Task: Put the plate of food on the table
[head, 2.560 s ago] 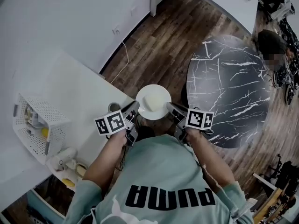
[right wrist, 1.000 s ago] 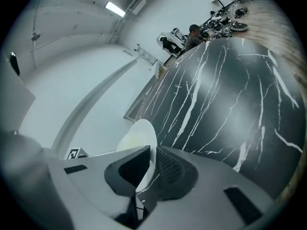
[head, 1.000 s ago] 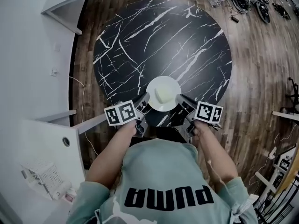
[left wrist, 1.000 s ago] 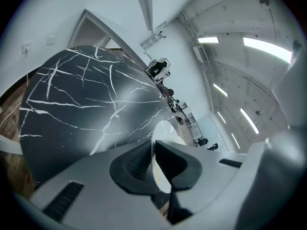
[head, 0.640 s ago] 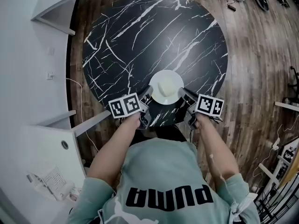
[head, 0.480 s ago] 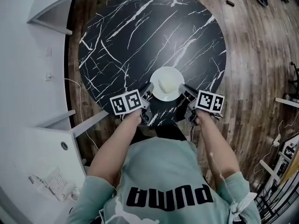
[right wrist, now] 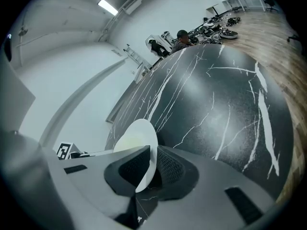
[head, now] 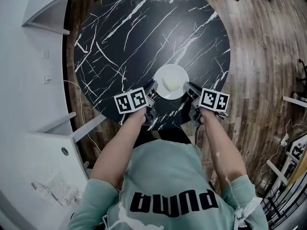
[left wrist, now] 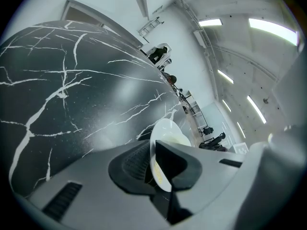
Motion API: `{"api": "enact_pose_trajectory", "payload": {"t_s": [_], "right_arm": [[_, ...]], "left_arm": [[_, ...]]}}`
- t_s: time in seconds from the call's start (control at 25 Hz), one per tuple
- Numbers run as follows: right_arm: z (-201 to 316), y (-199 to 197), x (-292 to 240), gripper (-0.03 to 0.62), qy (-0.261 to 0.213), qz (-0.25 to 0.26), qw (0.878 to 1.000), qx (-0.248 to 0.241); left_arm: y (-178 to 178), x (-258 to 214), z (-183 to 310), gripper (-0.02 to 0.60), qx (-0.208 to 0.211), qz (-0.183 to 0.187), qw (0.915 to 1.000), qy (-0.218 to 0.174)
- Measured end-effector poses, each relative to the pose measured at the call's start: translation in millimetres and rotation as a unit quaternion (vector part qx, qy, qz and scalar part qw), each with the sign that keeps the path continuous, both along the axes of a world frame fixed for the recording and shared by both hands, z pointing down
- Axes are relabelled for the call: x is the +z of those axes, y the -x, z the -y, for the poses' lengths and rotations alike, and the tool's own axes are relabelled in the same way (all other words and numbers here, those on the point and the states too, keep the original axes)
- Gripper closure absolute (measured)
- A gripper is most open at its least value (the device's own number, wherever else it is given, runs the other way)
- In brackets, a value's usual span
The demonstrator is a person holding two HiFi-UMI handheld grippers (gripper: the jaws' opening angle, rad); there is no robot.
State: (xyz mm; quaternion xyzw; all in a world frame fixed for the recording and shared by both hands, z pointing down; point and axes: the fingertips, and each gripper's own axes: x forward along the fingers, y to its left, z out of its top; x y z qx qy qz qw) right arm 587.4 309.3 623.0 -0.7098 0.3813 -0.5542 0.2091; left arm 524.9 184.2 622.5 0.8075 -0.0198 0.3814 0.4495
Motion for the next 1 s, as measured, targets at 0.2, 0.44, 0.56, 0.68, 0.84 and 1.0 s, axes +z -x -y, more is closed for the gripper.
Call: {"api": "enact_pose_trajectory", "payload": {"t_s": [0.2, 0.44, 0.56, 0.68, 0.84, 1.0], "right_arm": [[-1, -3, 7, 0.551, 0.013, -0.013, 1.0, -0.004], [1, -5, 10, 0.551, 0.023, -0.02, 1.0, -0.007], [-3, -8, 9, 0.551, 0.032, -0.028, 0.999, -0.005], [-10, -15, 7, 0.551, 0.042, -0.044, 0.998, 0.007], [-18, -23, -8, 0.551, 0.055, -0.09, 0.994, 0.018], [-20, -12, -29, 0.551, 0.053, -0.136, 0.989, 0.001]], "left_arm": [[-1, 8, -4, 0.545, 0.01, 0.004, 0.9999, -0.007], [-2, 9, -8, 0.493, 0.041, -0.001, 0.9991, -0.011], [-2, 7, -6, 0.488, 0.044, -0.004, 0.9988, -0.019], [3, 5, 0, 0.488, 0.037, -0.004, 0.9989, -0.027], [14, -2, 8, 0.489, 0.019, -0.013, 0.9991, -0.036], [34, -23, 15, 0.524, 0.01, -0.034, 0.9975, -0.061]]}}
